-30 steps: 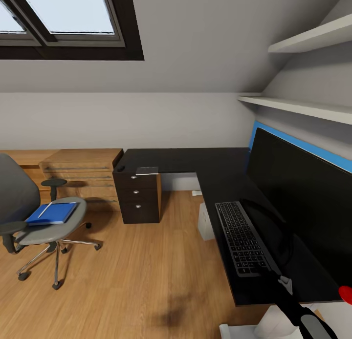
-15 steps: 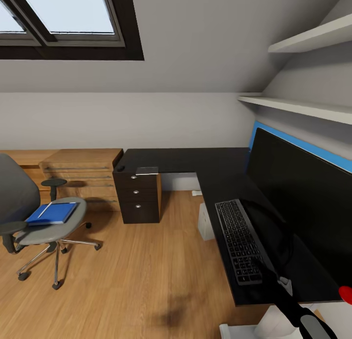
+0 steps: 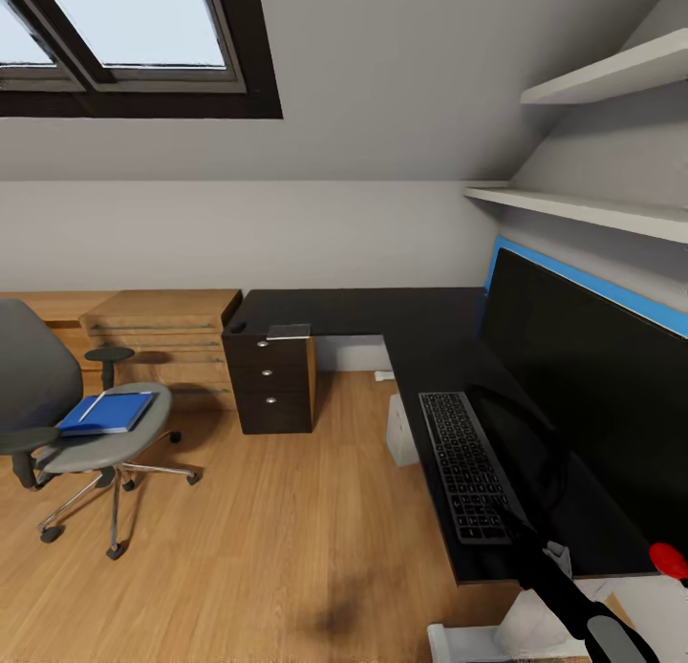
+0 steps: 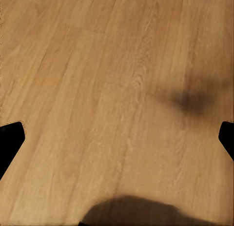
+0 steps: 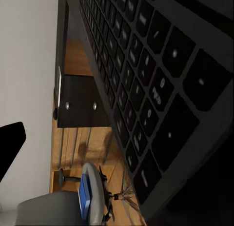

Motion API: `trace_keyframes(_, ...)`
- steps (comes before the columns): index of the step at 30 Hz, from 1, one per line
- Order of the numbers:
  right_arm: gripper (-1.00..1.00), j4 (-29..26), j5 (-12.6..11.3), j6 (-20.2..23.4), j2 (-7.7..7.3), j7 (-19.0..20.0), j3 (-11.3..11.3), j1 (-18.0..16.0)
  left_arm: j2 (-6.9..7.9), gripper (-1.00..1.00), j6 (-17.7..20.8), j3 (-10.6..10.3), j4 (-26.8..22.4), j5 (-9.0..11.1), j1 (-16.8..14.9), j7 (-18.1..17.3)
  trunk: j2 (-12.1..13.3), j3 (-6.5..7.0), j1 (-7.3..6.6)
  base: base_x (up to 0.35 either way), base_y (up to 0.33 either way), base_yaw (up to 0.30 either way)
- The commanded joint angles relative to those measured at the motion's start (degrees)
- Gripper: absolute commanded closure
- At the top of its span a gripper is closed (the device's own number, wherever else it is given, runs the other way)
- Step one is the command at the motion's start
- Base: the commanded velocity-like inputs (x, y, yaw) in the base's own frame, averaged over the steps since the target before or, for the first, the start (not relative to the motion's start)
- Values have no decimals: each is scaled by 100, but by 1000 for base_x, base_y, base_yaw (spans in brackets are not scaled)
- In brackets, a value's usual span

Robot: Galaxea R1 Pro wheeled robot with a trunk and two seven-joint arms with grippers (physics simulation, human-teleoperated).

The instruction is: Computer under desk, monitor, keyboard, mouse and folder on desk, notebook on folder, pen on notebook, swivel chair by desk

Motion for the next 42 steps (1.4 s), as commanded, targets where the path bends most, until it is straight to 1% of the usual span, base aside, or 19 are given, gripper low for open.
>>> trace_keyframes(1, -100, 6, -1, 42, 1, -11, -9, -1, -1, -100, -12, 52, 0, -33, -2, -26, -4, -7, -2, -191, 0, 0)
trace_keyframes(16, -100, 10, 9, 42, 1, -21, -9, -1, -1, -100, -19, 53, 0, -33, -2, -27, -4, -7, -2, -201, 0, 0)
trace_keyframes(22, -100, 33, 12, 35, 1, -280, -9, -1, -1, -100, -13, 52, 0, -33, -2, -18, -4, -7, -2, -202, 0, 0)
trace_keyframes(34, -100, 53, 19, 28, 1, -378, -9, -1, -1, -100, -11, 52, 0, -33, -2, -19, -4, -7, -2, -194, 0, 0)
trace_keyframes(37, -100, 118, 46, -108, 4, -418, 0, -1, -1, -100, -17, 52, 0, -31, -2, -20, -4, -7, -2, -84, 0, 0)
trace_keyframes(38, -100, 207, 80, -259, 8, -445, 8, -1, 1, -100, -18, 52, 0, -29, -2, -21, -4, -7, -2, -42, 0, 0)
trace_keyframes(41, -100, 361, 170, -530, 39, -474, 26, -1, 1, -100, -19, 52, 0, -26, -2, -21, -4, -7, -2, -28, 0, 0)
trace_keyframes(42, -100, 442, 255, -709, 80, -489, 39, -1, 1, -100, -20, 52, 0, -27, -2, -21, -4, -7, -2, -14, 0, 0)
